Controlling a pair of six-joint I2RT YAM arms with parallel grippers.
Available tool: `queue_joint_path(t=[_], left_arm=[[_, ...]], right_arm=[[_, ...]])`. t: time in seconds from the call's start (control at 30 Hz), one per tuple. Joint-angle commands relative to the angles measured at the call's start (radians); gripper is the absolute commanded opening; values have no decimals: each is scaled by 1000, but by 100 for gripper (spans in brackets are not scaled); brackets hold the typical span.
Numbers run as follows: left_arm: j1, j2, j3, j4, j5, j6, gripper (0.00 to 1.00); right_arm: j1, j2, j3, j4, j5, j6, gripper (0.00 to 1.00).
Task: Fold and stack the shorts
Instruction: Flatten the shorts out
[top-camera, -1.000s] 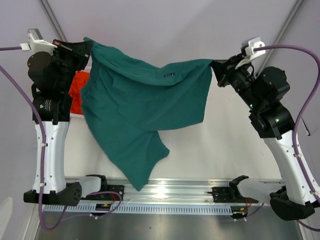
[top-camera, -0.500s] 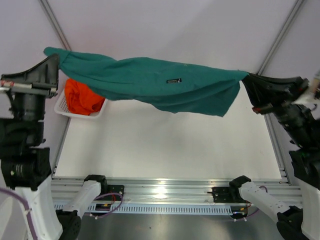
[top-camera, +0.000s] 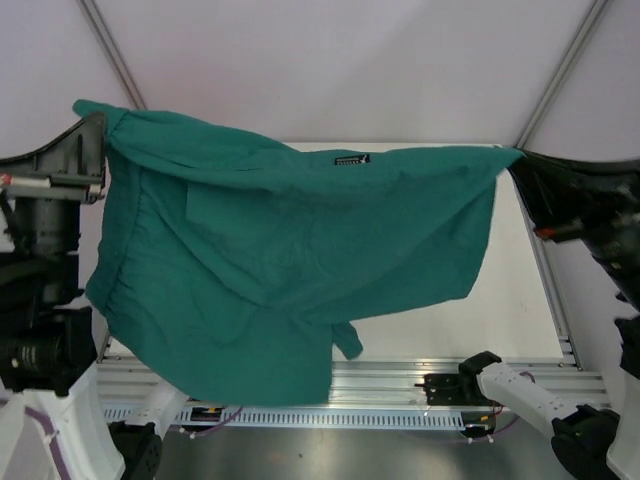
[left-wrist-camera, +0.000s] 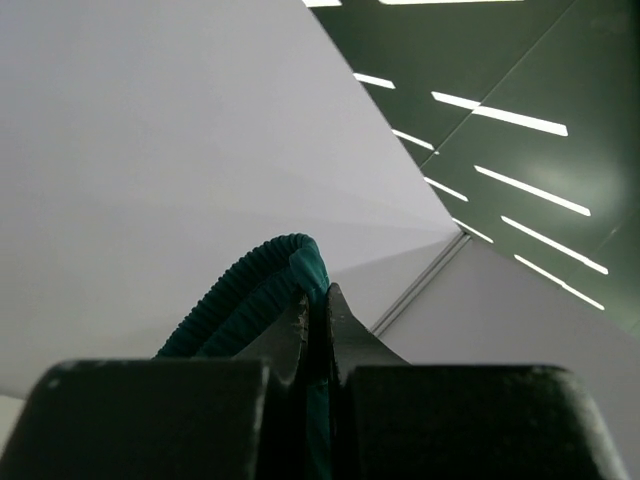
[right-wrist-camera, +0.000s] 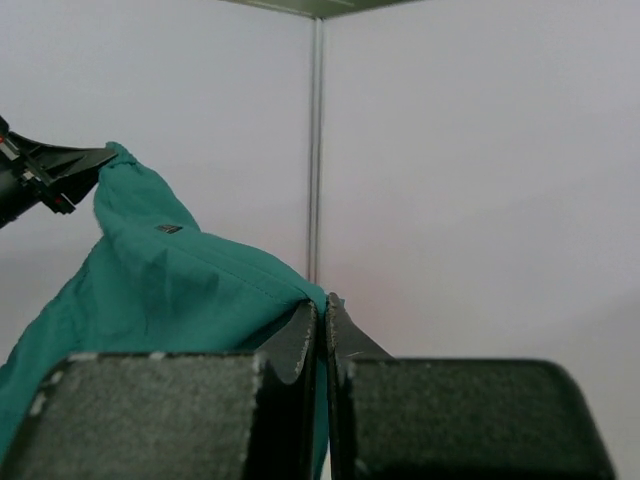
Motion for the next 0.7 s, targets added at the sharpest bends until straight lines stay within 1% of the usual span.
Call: queue_joint_path(t=[0.0,0.07,0.1,0.13,0.17,0.2,0.23,0.27,0.3,0.37,0.4,0.43,0.5,0.53,0.57,0.63,0.67], left_arm=[[10,126,-14,-5,-21,20,0],[10,177,-98,24,-20,37,0],[10,189,-125,70,-23,42,0],[10,214,-211,94,-26,54,0],[10,228,-244,122,-23,52,0],[10,240,-276,180,-11,51,0],[7,266,-340,217,18,54,0],[4,280,-407,252,34,49,0],[-2,290,-443,286,45,45,0],[-39,321,-587,389,28,48,0],[-54,333,-650,430,14,57,0],[-87,350,-675,493,-30,72,0],[-115,420,-724,545,-50,88,0],[-140,450,-727,567,-60,91,0],[-152,520,-712,601,-63,95,0],[-183,592,-684,630,-72,105,0],[-194,670,-649,647,-76,109,0]], right_arm=[[-5,149,-39,-96,87,5,0],[-22,170,-117,-73,118,22,0],[-40,187,-148,-51,118,53,0],[-66,194,-180,-38,112,77,0],[-145,198,-255,-21,66,108,0],[-192,201,-301,15,29,145,0],[-235,198,-353,41,-4,215,0],[-272,194,-408,64,-34,243,0],[-321,184,-530,110,-51,264,0],[-356,157,-647,152,-45,310,0],[-376,148,-756,198,-45,323,0],[-386,134,-803,215,-39,334,0],[-396,128,-904,242,13,351,0],[-402,131,-927,246,36,352,0],[-406,132,-948,253,53,354,0],[-419,140,-996,270,112,360,0],[-424,141,-1011,299,122,364,0]])
